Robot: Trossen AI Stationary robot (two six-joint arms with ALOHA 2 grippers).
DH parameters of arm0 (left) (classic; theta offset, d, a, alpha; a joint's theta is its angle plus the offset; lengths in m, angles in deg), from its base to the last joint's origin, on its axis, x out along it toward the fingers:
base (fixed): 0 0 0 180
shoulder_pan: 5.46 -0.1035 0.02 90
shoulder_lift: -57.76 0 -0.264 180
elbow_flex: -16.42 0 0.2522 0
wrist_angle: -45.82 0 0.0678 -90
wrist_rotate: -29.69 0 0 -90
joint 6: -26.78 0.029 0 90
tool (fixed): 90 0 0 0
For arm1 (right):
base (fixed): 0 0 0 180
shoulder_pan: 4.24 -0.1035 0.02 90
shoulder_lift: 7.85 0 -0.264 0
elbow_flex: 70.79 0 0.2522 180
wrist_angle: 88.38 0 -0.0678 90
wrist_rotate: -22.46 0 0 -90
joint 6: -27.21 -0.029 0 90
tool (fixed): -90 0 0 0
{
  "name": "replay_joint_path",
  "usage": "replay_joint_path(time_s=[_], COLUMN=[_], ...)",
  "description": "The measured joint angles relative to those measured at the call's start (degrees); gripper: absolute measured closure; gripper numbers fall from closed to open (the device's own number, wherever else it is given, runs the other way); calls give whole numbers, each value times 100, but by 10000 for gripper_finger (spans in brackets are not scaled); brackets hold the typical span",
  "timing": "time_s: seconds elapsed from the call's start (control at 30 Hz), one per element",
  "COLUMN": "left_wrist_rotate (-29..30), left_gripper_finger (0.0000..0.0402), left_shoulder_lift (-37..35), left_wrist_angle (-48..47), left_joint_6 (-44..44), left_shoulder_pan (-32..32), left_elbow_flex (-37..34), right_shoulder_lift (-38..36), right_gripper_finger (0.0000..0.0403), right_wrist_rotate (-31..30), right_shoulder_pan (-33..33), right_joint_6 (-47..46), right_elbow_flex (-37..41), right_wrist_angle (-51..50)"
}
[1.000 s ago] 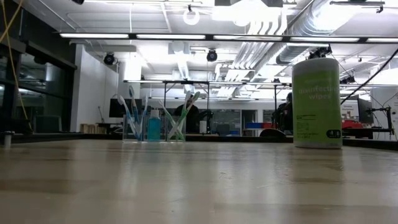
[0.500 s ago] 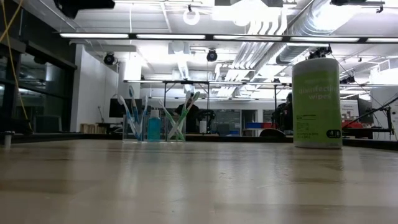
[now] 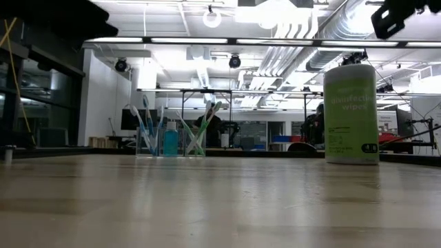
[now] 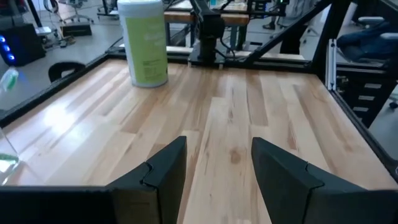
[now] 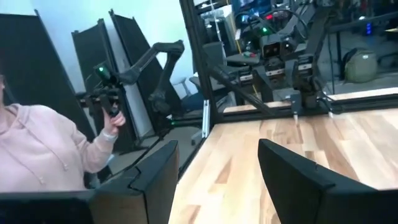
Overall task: Pick & Place toothbrushing station
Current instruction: Return to Home Position
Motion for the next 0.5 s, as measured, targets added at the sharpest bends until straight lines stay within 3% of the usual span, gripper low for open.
replay_joint_path(time_s=[0.17, 0.5], left_wrist_rotate=[2, 7], left_gripper_finger=[227, 227], left_shoulder_lift=[9, 12], left_wrist_angle=[-13, -30], left_joint_6=[-243, -385], left_shoulder_pan=[2, 159], left_elbow_flex=[-129, -193], right_shoulder_lift=[-146, -289], right_gripper_finger=[192, 192], right_wrist_rotate=[-42, -7], right_shoulder_pan=[1, -14], right_joint_6=[-2, -257], right_elbow_flex=[608, 815], right_wrist_angle=[668, 899])
